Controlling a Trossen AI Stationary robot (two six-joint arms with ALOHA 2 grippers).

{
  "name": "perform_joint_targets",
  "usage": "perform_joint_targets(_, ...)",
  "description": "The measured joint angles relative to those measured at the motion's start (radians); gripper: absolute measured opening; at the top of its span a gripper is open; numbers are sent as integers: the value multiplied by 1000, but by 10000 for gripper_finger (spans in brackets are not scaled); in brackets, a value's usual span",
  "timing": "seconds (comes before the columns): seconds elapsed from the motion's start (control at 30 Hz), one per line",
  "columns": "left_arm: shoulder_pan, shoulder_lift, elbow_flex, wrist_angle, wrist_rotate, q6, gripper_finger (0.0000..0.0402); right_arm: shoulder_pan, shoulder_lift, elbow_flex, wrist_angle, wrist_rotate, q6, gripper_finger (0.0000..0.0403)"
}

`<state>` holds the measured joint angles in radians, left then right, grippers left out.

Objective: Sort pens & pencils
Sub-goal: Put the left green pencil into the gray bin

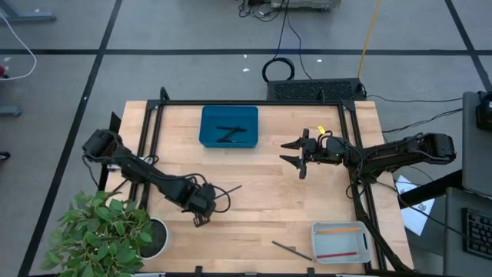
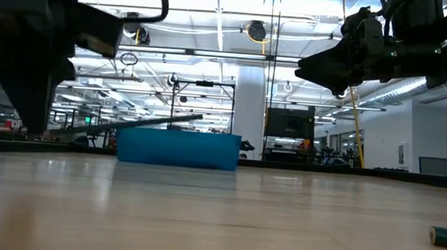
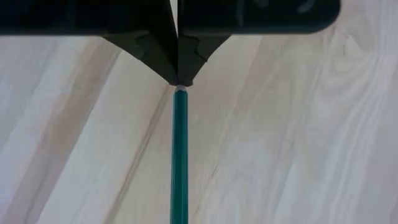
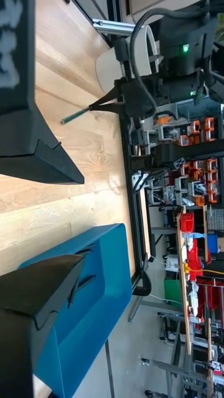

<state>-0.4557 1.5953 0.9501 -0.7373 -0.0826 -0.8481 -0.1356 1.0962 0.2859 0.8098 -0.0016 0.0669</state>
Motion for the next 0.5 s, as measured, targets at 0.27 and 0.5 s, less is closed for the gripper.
perform_joint_targets(0.27,53,-57,1,81,-145,115,0,0,0,0,0,0,0,185)
perform_joint_targets(0.5,182,-60,2,242,-174,340,0,0,0,0,0,0,0,185)
